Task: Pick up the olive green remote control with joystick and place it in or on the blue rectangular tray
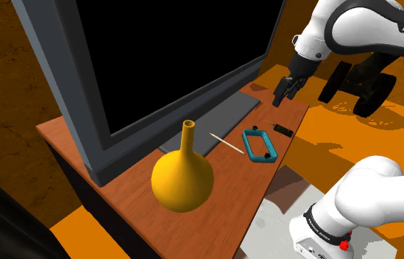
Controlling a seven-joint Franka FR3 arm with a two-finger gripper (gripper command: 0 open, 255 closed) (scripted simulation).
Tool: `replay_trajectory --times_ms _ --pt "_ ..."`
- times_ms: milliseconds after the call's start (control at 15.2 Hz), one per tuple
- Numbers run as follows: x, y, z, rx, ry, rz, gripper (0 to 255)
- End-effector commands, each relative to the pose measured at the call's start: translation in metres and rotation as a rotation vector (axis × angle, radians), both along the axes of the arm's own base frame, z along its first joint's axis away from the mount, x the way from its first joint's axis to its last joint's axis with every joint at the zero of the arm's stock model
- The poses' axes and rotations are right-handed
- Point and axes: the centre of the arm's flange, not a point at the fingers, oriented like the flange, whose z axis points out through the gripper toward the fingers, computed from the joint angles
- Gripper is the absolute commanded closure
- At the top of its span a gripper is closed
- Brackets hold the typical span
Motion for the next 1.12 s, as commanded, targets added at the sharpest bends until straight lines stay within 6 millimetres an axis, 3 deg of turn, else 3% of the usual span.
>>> replay_trajectory --times_ms 0,1056 --pt "0.0 0.0 0.0 0.0 0.0 0.0 0" --pt "0.068 -0.148 -0.14 -0.019 0.145 0.151 0"
